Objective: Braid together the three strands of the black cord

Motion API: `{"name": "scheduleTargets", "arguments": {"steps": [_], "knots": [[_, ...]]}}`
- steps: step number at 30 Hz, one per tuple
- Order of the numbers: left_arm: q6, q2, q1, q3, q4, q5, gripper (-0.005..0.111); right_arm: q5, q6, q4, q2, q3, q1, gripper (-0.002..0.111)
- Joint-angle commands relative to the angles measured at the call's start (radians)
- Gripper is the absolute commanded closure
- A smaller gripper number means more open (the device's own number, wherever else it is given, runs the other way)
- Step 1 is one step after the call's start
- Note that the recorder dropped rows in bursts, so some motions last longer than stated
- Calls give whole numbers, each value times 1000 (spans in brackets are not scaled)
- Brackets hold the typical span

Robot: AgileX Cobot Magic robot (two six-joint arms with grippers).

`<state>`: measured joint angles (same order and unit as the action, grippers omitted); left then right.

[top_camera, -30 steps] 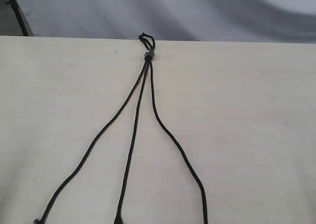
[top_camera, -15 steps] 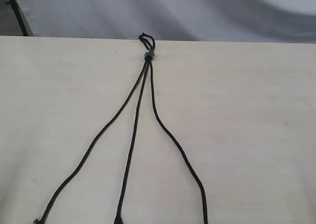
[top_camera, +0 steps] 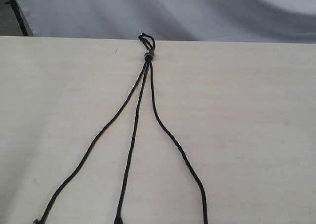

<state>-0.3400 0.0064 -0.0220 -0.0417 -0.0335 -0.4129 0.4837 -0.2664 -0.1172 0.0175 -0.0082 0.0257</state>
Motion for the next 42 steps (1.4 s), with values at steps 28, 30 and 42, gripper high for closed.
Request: {"name": "scheduleTargets", "arguments": {"steps": [28, 30, 42], "knots": [[81, 1062, 347, -324, 55, 477, 107, -456, 22, 92, 839, -312, -392, 108], [81, 1115, 430, -335, 55, 473, 107, -427, 24, 92, 897, -317, -420, 108], [63, 1437, 704, -493, 51, 479, 72, -387, 33, 92, 1000, -317, -426, 108]]}}
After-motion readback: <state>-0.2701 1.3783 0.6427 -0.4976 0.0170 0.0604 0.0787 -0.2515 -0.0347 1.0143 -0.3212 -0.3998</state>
